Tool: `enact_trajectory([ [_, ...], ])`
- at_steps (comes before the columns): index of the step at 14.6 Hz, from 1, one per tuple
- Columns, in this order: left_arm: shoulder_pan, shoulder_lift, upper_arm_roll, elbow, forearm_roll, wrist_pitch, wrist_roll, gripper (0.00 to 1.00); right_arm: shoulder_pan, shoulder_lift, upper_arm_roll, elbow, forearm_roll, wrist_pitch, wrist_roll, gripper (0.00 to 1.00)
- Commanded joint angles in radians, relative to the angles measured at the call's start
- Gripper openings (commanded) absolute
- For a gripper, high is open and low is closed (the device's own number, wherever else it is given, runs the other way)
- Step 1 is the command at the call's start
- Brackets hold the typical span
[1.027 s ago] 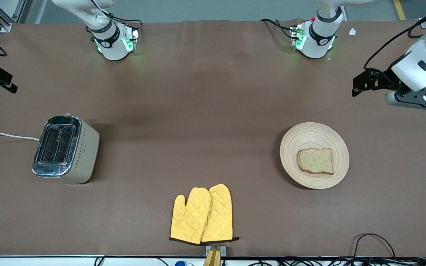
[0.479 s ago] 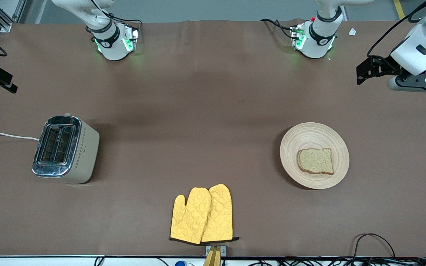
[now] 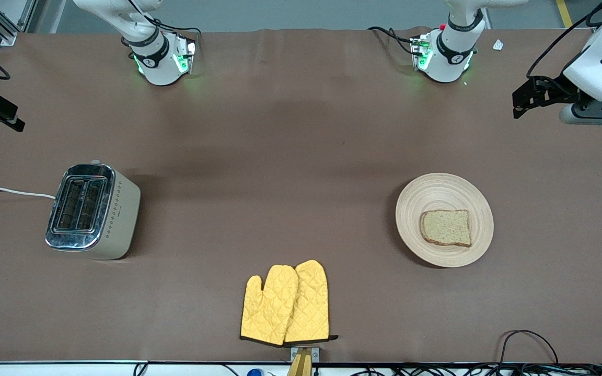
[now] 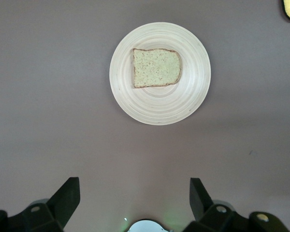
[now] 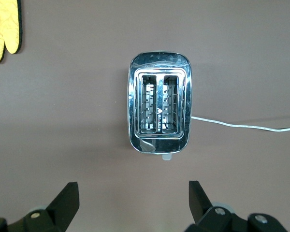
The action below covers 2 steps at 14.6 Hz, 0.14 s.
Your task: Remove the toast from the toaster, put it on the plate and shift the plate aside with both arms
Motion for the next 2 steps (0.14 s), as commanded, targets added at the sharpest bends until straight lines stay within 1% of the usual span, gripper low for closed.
enact_trajectory([
  [1,0.000,-0.007,-0.002,0.008,0.033,0.002,0.004,1.00,0.001,-0.016,0.002,-0.014,-0.019,0.000,-0.005,1.00],
  [2,0.000,-0.007,-0.002,0.008,0.032,0.002,0.004,1.00,0.001,-0.016,0.002,-0.015,-0.019,0.000,-0.005,1.00],
])
